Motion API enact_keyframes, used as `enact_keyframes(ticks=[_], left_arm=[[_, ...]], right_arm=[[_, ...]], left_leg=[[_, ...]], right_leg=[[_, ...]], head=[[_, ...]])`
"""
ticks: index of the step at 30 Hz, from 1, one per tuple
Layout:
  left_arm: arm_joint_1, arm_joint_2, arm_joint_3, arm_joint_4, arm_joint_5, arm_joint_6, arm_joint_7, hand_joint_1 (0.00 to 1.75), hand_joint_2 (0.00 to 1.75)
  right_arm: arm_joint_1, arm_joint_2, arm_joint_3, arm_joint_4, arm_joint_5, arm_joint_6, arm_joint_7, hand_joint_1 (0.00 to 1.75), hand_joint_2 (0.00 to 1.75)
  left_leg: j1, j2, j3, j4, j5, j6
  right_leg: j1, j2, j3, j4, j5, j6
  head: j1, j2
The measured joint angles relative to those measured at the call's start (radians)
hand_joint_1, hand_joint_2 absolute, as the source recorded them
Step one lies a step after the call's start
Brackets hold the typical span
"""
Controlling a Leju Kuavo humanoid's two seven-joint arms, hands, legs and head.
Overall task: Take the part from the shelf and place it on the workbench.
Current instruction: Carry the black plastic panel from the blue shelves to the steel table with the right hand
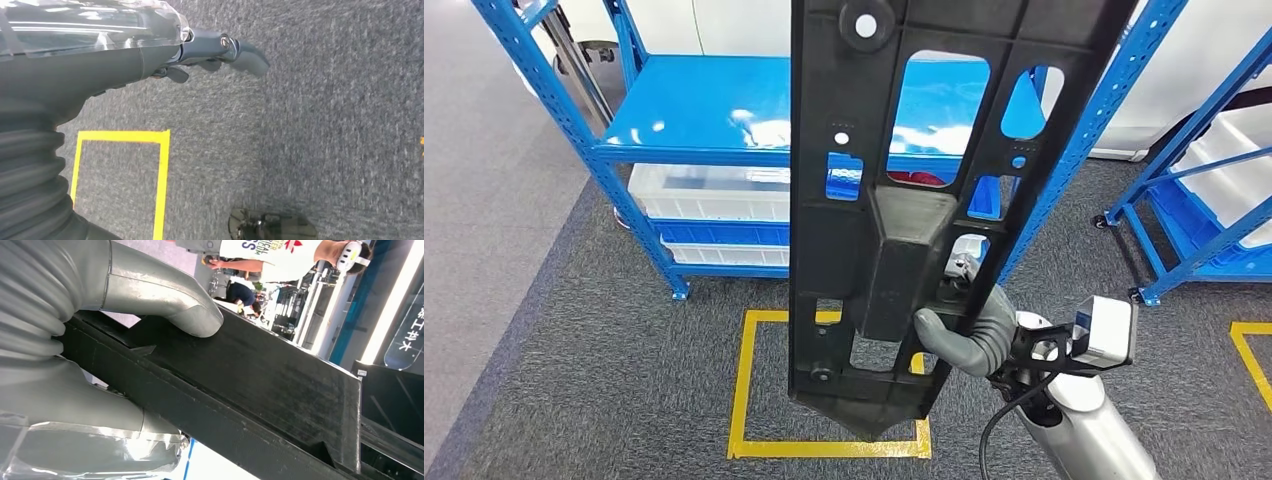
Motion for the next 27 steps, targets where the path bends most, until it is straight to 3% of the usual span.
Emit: enact_keyframes(ticks=[3,5,6,8,9,10,11,12,14,16,18,20,22,24,25,26,27], left_arm=[[0.001,0.000,0.000,0.000,0.000,0.001,0.000,0.00,1.75],[0.000,0.000,0.000,0.000,0.000,0.003,0.000,0.00,1.75],[-0.001,0.000,0.000,0.000,0.000,0.003,0.000,0.00,1.75],[-0.002,0.000,0.000,0.000,-0.002,0.004,0.002,0.00,1.75],[-0.002,0.000,0.000,0.000,-0.002,0.004,0.002,0.00,1.75],[-0.001,0.000,0.000,0.000,-0.003,0.004,0.003,0.00,1.75],[-0.001,0.001,0.000,0.000,-0.003,0.004,0.003,0.00,1.75],[-0.001,0.000,0.000,0.000,-0.003,0.004,0.004,0.00,1.75],[-0.001,0.000,-0.001,0.000,-0.003,0.004,0.003,0.00,1.75],[-0.001,-0.002,-0.001,0.000,-0.003,0.004,0.003,0.00,1.75],[0.001,-0.002,-0.001,0.000,-0.003,0.003,0.003,0.00,1.75],[0.000,-0.002,-0.001,0.000,-0.003,0.003,0.003,0.00,1.75],[0.000,-0.001,-0.001,0.000,-0.003,0.003,0.003,0.00,1.75],[0.002,0.000,-0.001,0.000,-0.003,0.003,0.003,0.00,1.75],[0.003,0.000,-0.001,0.000,-0.003,0.003,0.004,0.00,1.75],[0.003,0.000,-0.001,0.000,-0.003,0.003,0.004,0.00,1.75],[0.003,0.001,-0.001,0.000,-0.003,0.003,0.004,0.00,1.75]], right_arm=[[-0.003,0.000,-0.001,-0.002,-0.001,0.000,0.000,1.71,1.75],[-0.007,-0.002,-0.004,-0.002,-0.006,0.000,0.003,1.71,1.75],[-0.009,-0.002,-0.006,-0.002,-0.009,0.000,0.004,1.71,1.75],[-0.012,-0.004,-0.008,-0.002,-0.016,-0.001,0.006,1.71,1.75],[-0.011,-0.005,-0.008,-0.002,-0.018,0.000,0.006,1.71,1.75],[-0.010,-0.007,-0.008,-0.002,-0.020,0.000,0.007,1.71,1.75],[-0.009,-0.008,-0.008,-0.002,-0.023,0.000,0.007,1.71,1.75],[-0.009,-0.010,-0.008,-0.002,-0.025,0.000,0.007,1.71,1.75],[-0.009,-0.012,-0.009,-0.002,-0.030,0.001,0.007,1.71,1.75],[-0.010,-0.013,-0.009,-0.002,-0.033,0.001,0.006,1.71,1.75],[-0.009,-0.014,-0.009,-0.002,-0.033,0.001,0.004,1.71,1.75],[-0.008,-0.016,-0.009,-0.002,-0.033,0.001,0.003,1.71,1.75],[-0.008,-0.016,-0.009,-0.002,-0.034,0.001,0.002,1.71,1.75],[-0.006,-0.016,-0.009,-0.002,-0.034,0.001,0.002,1.71,1.75],[-0.005,-0.016,-0.009,-0.002,-0.033,0.001,0.002,1.71,1.75],[-0.005,-0.016,-0.009,-0.002,-0.033,0.001,0.002,1.71,1.75],[-0.004,-0.016,-0.009,-0.002,-0.034,0.001,0.001,1.71,1.75]], left_leg=[[-0.003,-0.002,0.002,-0.020,-0.004,0.023],[-0.001,-0.002,0.000,-0.027,0.002,0.039],[0.000,-0.001,-0.002,-0.030,0.006,0.045],[-0.002,0.000,-0.008,-0.030,0.010,0.053],[-0.003,0.002,-0.011,-0.030,0.012,0.055],[-0.003,0.005,-0.012,-0.030,0.013,0.056],[-0.004,0.007,-0.013,-0.029,0.013,0.056],[-0.005,0.010,-0.012,-0.029,0.014,0.056],[-0.008,0.017,-0.010,-0.027,0.014,0.053],[-0.011,0.027,-0.013,-0.026,0.015,0.045],[-0.013,0.042,-0.014,-0.029,0.018,0.035],[-0.013,0.040,-0.019,-0.014,0.002,0.024],[-0.011,0.020,-0.053,0.071,-0.056,0.016],[-0.010,0.009,-0.107,0.204,-0.120,0.012],[-0.010,0.009,-0.122,0.244,-0.130,0.010],[-0.010,0.008,-0.119,0.247,-0.121,0.010],[-0.009,0.007,-0.097,0.209,-0.094,0.010]], right_leg=[[0.003,0.002,-0.010,0.006,0.003,0.015],[-0.001,0.003,-0.023,0.031,-0.018,0.026],[-0.003,0.003,-0.041,0.072,-0.045,0.030],[-0.005,0.004,-0.102,0.209,-0.113,0.035],[-0.005,0.004,-0.130,0.270,-0.134,0.037],[-0.005,0.004,-0.145,0.303,-0.138,0.037],[-0.005,0.004,-0.139,0.294,-0.121,0.035],[-0.004,0.002,-0.113,0.242,-0.087,0.032],[0.003,-0.024,-0.039,0.091,-0.021,0.020],[0.013,-0.048,-0.006,0.010,0.001,0.009],[0.016,-0.039,-0.011,0.002,0.004,0.000],[0.010,-0.024,-0.012,-0.007,0.014,-0.010],[0.005,-0.011,-0.013,-0.014,0.023,-0.018],[0.005,0.004,-0.019,-0.012,0.026,-0.022],[0.005,0.012,-0.021,-0.010,0.027,-0.022],[0.005,0.021,-0.023,-0.007,0.028,-0.022],[0.005,0.031,-0.025,-0.003,0.027,-0.020]], head=[[0.000,0.000],[0.000,0.000],[0.000,0.000],[0.000,0.000],[0.000,0.000],[0.000,0.000],[0.000,0.000],[0.000,0.000],[0.000,0.000],[0.000,0.000],[0.000,0.000],[0.000,0.000],[0.000,0.000],[0.000,0.000],[0.000,0.000],[0.000,0.000],[0.000,0.000]])
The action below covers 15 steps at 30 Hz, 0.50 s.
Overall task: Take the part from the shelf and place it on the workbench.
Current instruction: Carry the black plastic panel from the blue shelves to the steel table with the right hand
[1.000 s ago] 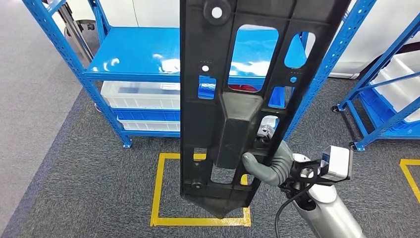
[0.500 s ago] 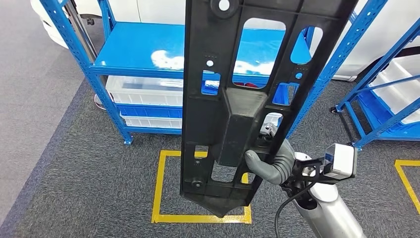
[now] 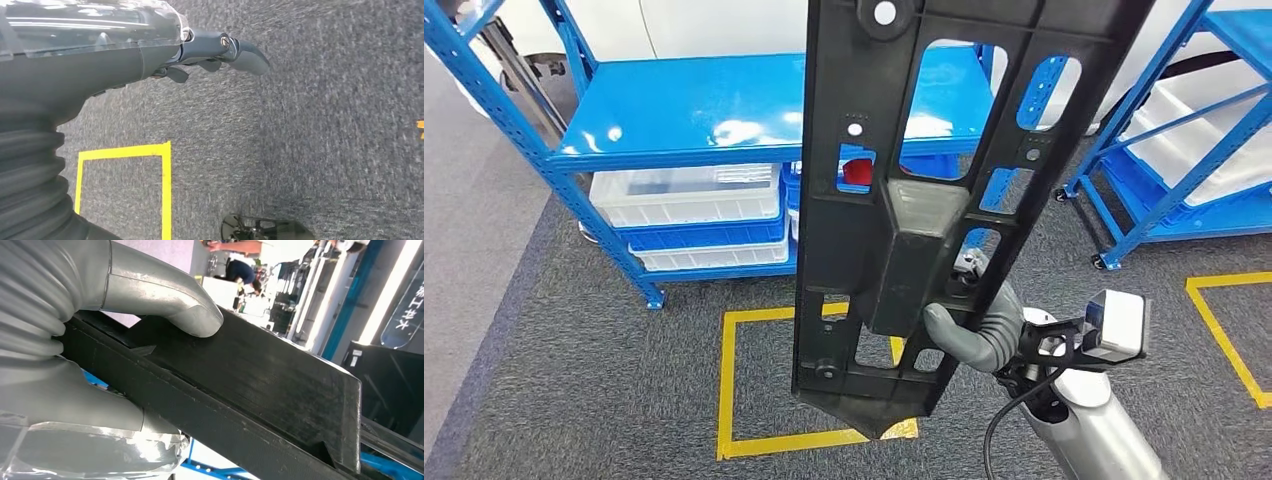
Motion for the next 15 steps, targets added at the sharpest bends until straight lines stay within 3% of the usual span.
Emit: enact_keyframes(ticks=[2,4,7,9,11,13,14,15], left_arm=[[0.000,0.001,0.000,0.000,-0.001,0.000,0.000,0.00,1.75],[-0.001,0.002,-0.001,0.000,-0.002,0.000,0.000,0.00,1.75],[-0.001,0.002,-0.001,0.000,-0.002,-0.001,0.001,0.00,1.75],[-0.003,0.002,-0.002,0.000,-0.002,-0.002,0.000,0.00,1.75],[-0.003,0.002,-0.002,0.000,-0.002,-0.002,-0.001,0.00,1.75],[-0.001,0.002,-0.002,0.000,-0.002,-0.002,-0.001,0.00,1.75],[0.000,0.002,-0.002,0.000,-0.002,-0.001,-0.001,0.00,1.75],[-0.001,0.002,-0.002,0.000,-0.003,-0.001,0.000,0.00,1.75]], right_arm=[[0.001,0.000,0.000,0.000,0.000,0.000,-0.001,1.71,1.75],[0.002,0.000,-0.001,0.000,0.000,0.000,-0.002,1.71,1.75],[0.009,-0.003,-0.004,-0.001,0.000,0.001,-0.004,1.71,1.75],[0.011,-0.006,-0.009,-0.003,0.000,0.002,-0.005,1.71,1.75],[0.013,-0.008,-0.012,-0.004,0.000,0.004,-0.006,1.71,1.75],[0.018,-0.008,-0.013,-0.004,0.000,0.005,-0.007,1.71,1.75],[0.021,-0.008,-0.013,-0.004,0.000,0.005,-0.007,1.71,1.75],[0.023,-0.008,-0.014,-0.005,0.000,0.005,-0.008,1.71,1.75]], left_leg=[[0.002,-0.023,0.072,-0.135,0.060,0.004],[0.003,-0.048,0.111,-0.217,0.077,0.010],[0.003,-0.039,0.112,-0.231,0.078,0.025],[0.006,-0.024,0.112,-0.239,0.086,0.038],[0.006,-0.008,0.110,-0.242,0.089,0.044],[0.004,0.010,0.106,-0.241,0.090,0.045],[0.004,0.020,0.106,-0.240,0.090,0.045],[0.004,0.028,0.106,-0.239,0.089,0.044]], right_leg=[[0.001,0.017,-0.003,0.009,-0.002,0.005],[0.001,0.032,-0.013,0.019,-0.002,0.016],[-0.002,0.046,-0.025,0.020,0.004,0.036],[-0.003,0.024,-0.041,0.052,-0.020,0.045],[-0.004,-0.005,-0.094,0.165,-0.082,0.054],[-0.008,-0.013,-0.148,0.283,-0.126,0.060],[-0.009,-0.014,-0.153,0.297,-0.121,0.061],[-0.010,-0.018,-0.137,0.269,-0.098,0.060]], head=[[0.000,0.000],[0.000,0.000],[0.000,0.000],[0.000,0.000],[0.000,0.000],[0.000,0.000],[0.000,0.000],[0.000,0.000]])
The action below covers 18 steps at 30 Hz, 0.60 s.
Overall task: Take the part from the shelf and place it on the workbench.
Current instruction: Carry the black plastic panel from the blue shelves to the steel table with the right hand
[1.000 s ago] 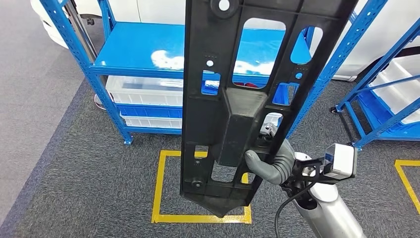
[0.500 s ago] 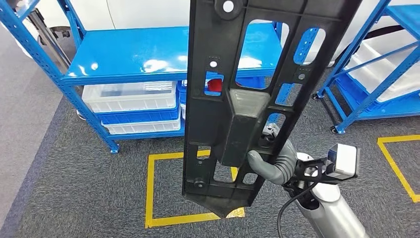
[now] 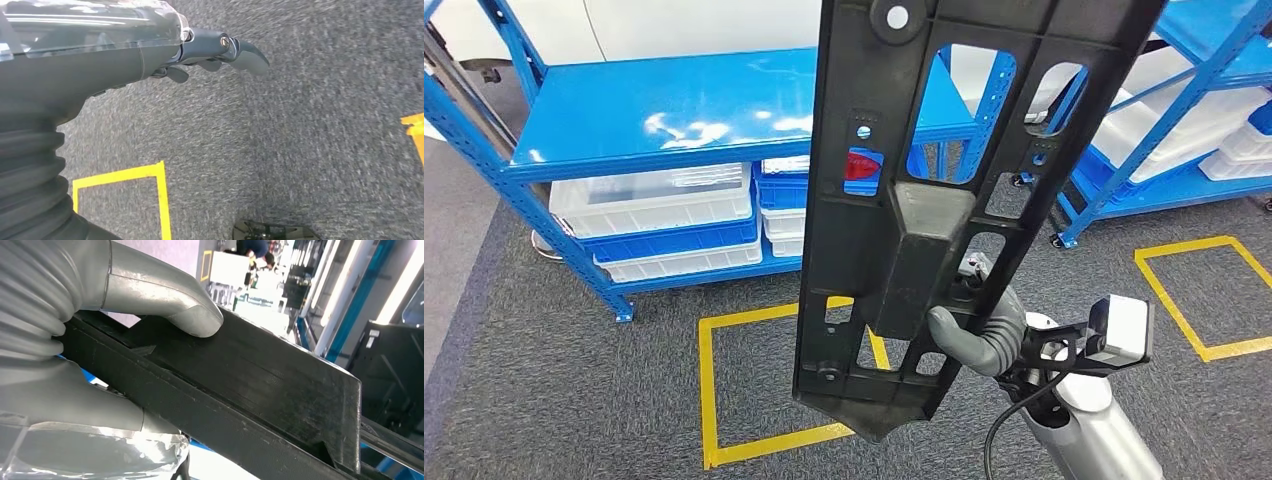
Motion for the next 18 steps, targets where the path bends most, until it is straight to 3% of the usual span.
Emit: enact_keyframes(ticks=[2,4,5,7,9,12,13,14,15,17,18], left_arm=[[-0.002,0.000,-0.001,0.000,-0.002,0.000,0.000,0.00,1.75],[-0.003,0.000,-0.002,0.000,-0.004,0.000,0.000,0.00,1.75],[-0.003,0.000,-0.002,0.000,-0.006,0.000,0.001,0.00,1.75],[-0.003,-0.001,-0.003,0.000,-0.010,-0.001,0.001,0.00,1.75],[-0.004,-0.001,-0.004,0.000,-0.012,-0.002,0.001,0.00,1.75],[-0.003,0.001,-0.005,0.000,-0.014,-0.002,0.003,0.00,1.75],[-0.001,0.001,-0.005,0.000,-0.014,-0.003,0.004,0.00,1.75],[0.000,0.001,-0.005,0.000,-0.014,-0.003,0.004,0.00,1.75],[0.001,0.002,-0.005,0.000,-0.014,-0.004,0.005,0.00,1.75],[0.000,0.004,-0.005,0.000,-0.014,-0.004,0.004,0.00,1.75],[-0.001,0.006,-0.005,0.000,-0.013,-0.004,0.004,0.00,1.75]], right_arm=[[0.002,0.000,-0.002,-0.002,0.001,-0.003,-0.003,1.71,1.75],[0.003,0.000,-0.004,-0.006,0.002,-0.007,-0.005,1.71,1.75],[0.005,0.000,-0.006,-0.008,0.002,-0.009,-0.005,1.71,1.75],[0.010,0.000,-0.010,-0.012,0.002,-0.010,-0.006,1.71,1.75],[0.015,0.000,-0.014,-0.016,0.003,-0.011,-0.006,1.71,1.75],[0.022,0.002,-0.016,-0.022,0.004,-0.013,-0.007,1.71,1.75],[0.027,0.002,-0.016,-0.022,0.005,-0.014,-0.007,1.71,1.75],[0.031,0.003,-0.016,-0.023,0.006,-0.015,-0.007,1.71,1.75],[0.034,0.003,-0.016,-0.023,0.007,-0.016,-0.007,1.71,1.75],[0.035,0.004,-0.017,-0.026,0.008,-0.021,-0.006,1.71,1.75],[0.033,0.004,-0.018,-0.028,0.008,-0.024,-0.006,1.71,1.75]], left_leg=[[-0.001,0.015,0.003,0.000,-0.002,-0.003],[-0.005,0.028,0.004,0.001,-0.003,-0.010],[-0.006,0.035,0.005,0.000,-0.004,-0.014],[-0.008,0.047,0.007,-0.003,-0.005,-0.026],[-0.007,0.030,0.000,0.020,-0.026,-0.036],[-0.004,-0.020,-0.070,0.188,-0.121,-0.044],[-0.004,-0.025,-0.097,0.249,-0.144,-0.045],[-0.004,-0.027,-0.111,0.279,-0.146,-0.046],[-0.004,-0.029,-0.110,0.276,-0.131,-0.046],[-0.001,-0.046,-0.056,0.159,-0.057,-0.044],[0.002,-0.070,-0.026,0.091,-0.031,-0.042]], right_leg=[[0.004,-0.029,0.075,-0.142,0.063,-0.008],[0.013,-0.058,0.125,-0.245,0.092,-0.022],[0.018,-0.063,0.129,-0.259,0.091,-0.028],[0.018,-0.045,0.125,-0.262,0.096,-0.039],[0.012,-0.028,0.127,-0.271,0.104,-0.051],[0.007,-0.003,0.126,-0.277,0.111,-0.061],[0.008,0.008,0.125,-0.276,0.111,-0.062],[0.008,0.020,0.124,-0.274,0.111,-0.062],[0.007,0.032,0.124,-0.272,0.111,-0.061],[0.006,0.055,0.124,-0.266,0.109,-0.057],[0.007,0.065,0.120,-0.260,0.107,-0.053]], head=[[0.000,0.000],[0.000,0.000],[0.000,0.000],[0.000,0.000],[0.000,0.000],[0.000,0.000],[0.000,0.000],[0.000,0.000],[0.000,0.000],[0.000,0.000],[0.000,0.000]])
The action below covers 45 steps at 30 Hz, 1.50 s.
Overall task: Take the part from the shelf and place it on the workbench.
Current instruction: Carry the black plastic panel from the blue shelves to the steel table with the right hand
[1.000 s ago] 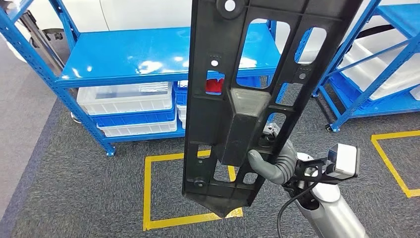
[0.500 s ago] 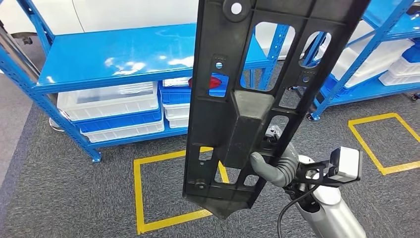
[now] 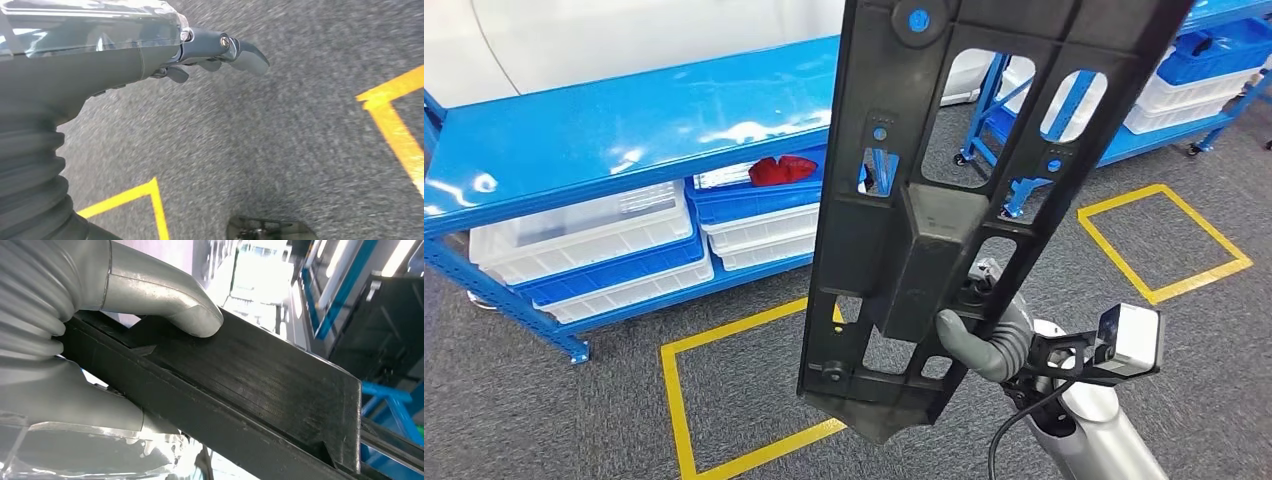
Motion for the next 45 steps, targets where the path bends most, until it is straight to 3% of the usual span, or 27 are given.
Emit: enact_keyframes(ticks=[1,3,5,7,9,10,11,12,13,15,17,18,20,22,25,26,27,29,31,33,35,36,38,40,42,43,45], left_arm=[[0.000,0.001,0.000,0.000,0.000,0.000,0.000,0.00,1.75],[0.000,0.002,0.000,0.000,0.001,0.001,-0.002,0.00,1.75],[-0.001,0.002,0.000,0.000,0.001,0.001,-0.002,0.00,1.75],[-0.004,0.002,0.000,0.000,0.000,0.002,-0.002,0.00,1.75],[-0.003,0.002,-0.001,0.000,-0.004,0.001,0.000,0.00,1.75],[0.000,0.002,-0.001,0.000,-0.007,0.000,0.002,0.00,1.75],[0.001,0.002,-0.002,0.000,-0.011,-0.001,0.005,0.00,1.75],[0.002,0.002,-0.003,0.000,-0.014,-0.002,0.008,0.00,1.75],[0.002,0.002,-0.004,0.000,-0.016,-0.003,0.013,0.00,1.75],[0.000,-0.001,-0.008,0.000,-0.018,-0.005,0.021,0.00,1.75],[0.000,-0.004,-0.012,0.000,-0.018,-0.007,0.026,0.00,1.75],[0.000,-0.006,-0.014,0.000,-0.018,-0.007,0.027,0.00,1.75],[0.000,-0.011,-0.017,0.000,-0.020,-0.008,0.030,0.00,1.75],[0.001,-0.014,-0.021,0.000,-0.023,-0.008,0.033,0.00,1.75],[0.007,-0.015,-0.024,0.000,-0.028,-0.009,0.036,0.00,1.75],[0.009,-0.015,-0.024,0.000,-0.030,-0.009,0.036,0.00,1.75],[0.010,-0.015,-0.025,0.000,-0.031,-0.010,0.036,0.00,1.75],[0.010,-0.016,-0.025,0.000,-0.033,-0.010,0.036,0.00,1.75],[0.009,-0.018,-0.026,0.000,-0.032,-0.009,0.035,0.00,1.75],[0.007,-0.021,-0.026,0.000,-0.029,-0.005,0.035,0.00,1.75],[0.005,-0.024,-0.026,0.000,-0.026,-0.003,0.035,0.00,1.75],[0.003,-0.025,-0.026,0.000,-0.025,-0.003,0.035,0.00,1.75],[0.001,-0.028,-0.026,0.000,-0.024,-0.003,0.034,0.00,1.75],[0.004,-0.029,-0.025,0.000,-0.024,-0.003,0.032,0.00,1.75],[0.006,-0.030,-0.025,0.000,-0.024,-0.005,0.028,0.00,1.75],[0.006,-0.030,-0.026,0.000,-0.025,-0.006,0.025,0.00,1.75],[0.004,-0.030,-0.026,0.000,-0.026,-0.009,0.020,0.00,1.75]], right_arm=[[-0.002,0.000,-0.001,-0.002,0.000,-0.003,0.002,1.71,1.75],[-0.003,0.001,-0.005,-0.007,-0.001,-0.005,0.006,1.71,1.75],[0.000,-0.001,-0.012,-0.014,-0.002,-0.006,0.008,1.71,1.75],[0.002,-0.002,-0.019,-0.023,-0.002,-0.008,0.006,1.71,1.75],[0.010,-0.003,-0.026,-0.030,0.004,-0.015,0.003,1.71,1.75],[0.019,-0.003,-0.029,-0.033,0.010,-0.020,0.002,1.71,1.75],[0.030,-0.003,-0.033,-0.037,0.015,-0.024,0.001,1.71,1.75],[0.040,-0.003,-0.037,-0.041,0.019,-0.027,0.000,1.71,1.75],[0.048,-0.004,-0.042,-0.046,0.022,-0.030,0.000,1.71,1.75],[0.057,-0.004,-0.051,-0.059,0.032,-0.038,0.000,1.71,1.75],[0.071,-0.004,-0.063,-0.076,0.054,-0.052,-0.002,1.71,1.75],[0.083,-0.004,-0.070,-0.084,0.068,-0.057,-0.004,1.71,1.75],[0.117,-0.004,-0.084,-0.101,0.096,-0.063,-0.010,1.71,1.75],[0.148,-0.003,-0.094,-0.118,0.120,-0.065,-0.017,1.71,1.75],[0.179,-0.001,-0.103,-0.133,0.149,-0.068,-0.022,1.71,1.75],[0.186,-0.001,-0.106,-0.136,0.157,-0.070,-0.022,1.71,1.75],[0.192,0.000,-0.110,-0.140,0.165,-0.073,-0.023,1.71,1.75],[0.196,0.000,-0.122,-0.149,0.181,-0.078,-0.023,1.71,1.75],[0.195,0.001,-0.137,-0.158,0.189,-0.078,-0.023,1.71,1.75],[0.196,0.001,-0.155,-0.163,0.189,-0.070,-0.020,1.71,1.75],[0.199,0.004,-0.172,-0.164,0.188,-0.061,-0.017,1.71,1.75],[0.202,0.005,-0.180,-0.164,0.187,-0.058,-0.016,1.71,1.75],[0.204,0.008,-0.194,-0.165,0.188,-0.054,-0.016,1.71,1.75],[0.207,0.013,-0.203,-0.166,0.190,-0.048,-0.016,1.71,1.75],[0.212,0.017,-0.211,-0.167,0.192,-0.041,-0.014,1.71,1.75],[0.214,0.018,-0.217,-0.168,0.192,-0.040,-0.012,1.71,1.75],[0.216,0.018,-0.230,-0.175,0.191,-0.041,-0.007,1.71,1.75]], left_leg=[[0.003,-0.021,0.020,-0.048,0.015,0.002],[0.003,-0.041,0.031,-0.078,0.014,0.009],[0.002,-0.021,0.030,-0.082,0.019,0.021],[0.005,0.003,0.032,-0.089,0.024,0.034],[0.003,0.027,0.032,-0.091,0.024,0.041],[0.001,0.039,0.031,-0.091,0.024,0.042],[0.000,0.051,0.031,-0.091,0.023,0.042],[0.000,0.062,0.031,-0.090,0.022,0.042],[-0.001,0.073,0.032,-0.090,0.021,0.042],[-0.005,0.092,0.037,-0.091,0.018,0.039],[-0.008,0.107,0.041,-0.093,0.015,0.031],[-0.009,0.114,0.043,-0.094,0.014,0.026],[-0.008,0.125,0.049,-0.097,0.009,0.015],[-0.007,0.098,0.039,-0.063,-0.019,0.006],[-0.006,0.047,-0.044,0.123,-0.111,-0.001],[-0.006,0.043,-0.071,0.177,-0.127,-0.002],[-0.006,0.042,-0.083,0.196,-0.123,-0.003],[-0.004,0.035,-0.053,0.118,-0.059,-0.002],[0.002,0.001,0.004,-0.016,0.003,0.001],[0.003,-0.024,0.027,-0.073,0.015,0.009],[0.000,-0.011,0.027,-0.076,0.016,0.023],[0.000,-0.003,0.028,-0.079,0.019,0.030],[0.002,0.017,0.029,-0.084,0.023,0.042],[-0.002,0.039,0.028,-0.084,0.022,0.047],[-0.006,0.062,0.027,-0.083,0.020,0.050],[-0.008,0.072,0.027,-0.083,0.019,0.050],[-0.013,0.091,0.031,-0.084,0.016,0.049]], right_leg=[[0.000,0.010,-0.006,0.005,0.000,0.006],[-0.001,0.030,-0.019,0.011,0.003,0.019],[-0.003,0.039,-0.026,0.013,0.004,0.032],[-0.003,0.003,-0.050,0.062,-0.027,0.042],[-0.003,-0.047,-0.108,0.187,-0.090,0.050],[-0.005,-0.058,-0.138,0.251,-0.114,0.053],[-0.007,-0.063,-0.156,0.289,-0.123,0.055],[-0.007,-0.066,-0.155,0.290,-0.114,0.055],[-0.007,-0.071,-0.131,0.247,-0.088,0.053],[0.000,-0.102,-0.050,0.099,-0.031,0.039],[0.010,-0.129,-0.003,0.008,-0.009,0.023],[0.013,-0.130,-0.002,0.002,-0.012,0.017],[0.011,-0.113,0.000,-0.008,-0.007,0.009],[0.003,-0.096,0.009,-0.023,0.001,-0.001],[0.000,-0.067,0.013,-0.029,0.004,-0.007],[0.000,-0.054,0.013,-0.027,0.004,-0.008],[0.000,-0.041,0.013,-0.025,0.003,-0.007],[-0.002,-0.014,0.013,-0.016,-0.002,-0.003],[-0.002,0.009,0.009,-0.002,-0.008,0.006],[-0.002,0.028,-0.002,0.008,-0.010,0.018],[-0.005,0.043,-0.010,0.009,-0.007,0.030],[-0.006,0.039,-0.013,0.012,-0.009,0.035],[-0.006,-0.002,-0.040,0.069,-0.043,0.043],[-0.006,-0.049,-0.103,0.199,-0.106,0.049],[-0.008,-0.063,-0.148,0.289,-0.132,0.051],[-0.008,-0.067,-0.142,0.279,-0.117,0.048],[-0.001,-0.088,-0.074,0.155,-0.057,0.034]], head=[[0.000,0.000],[0.000,0.000],[0.000,0.000],[0.000,0.000],[0.000,0.000],[0.000,0.000],[0.000,0.000],[0.000,0.000],[0.000,0.000],[0.000,0.000],[0.000,0.000],[0.000,0.000],[0.000,0.000],[0.000,0.000],[0.000,0.000],[0.000,0.000],[0.000,0.000],[0.000,0.000],[0.000,0.000],[0.000,0.000],[0.000,0.000],[0.000,0.000],[0.000,0.000],[0.000,0.000],[0.000,0.000],[0.000,0.000],[0.000,0.000]])
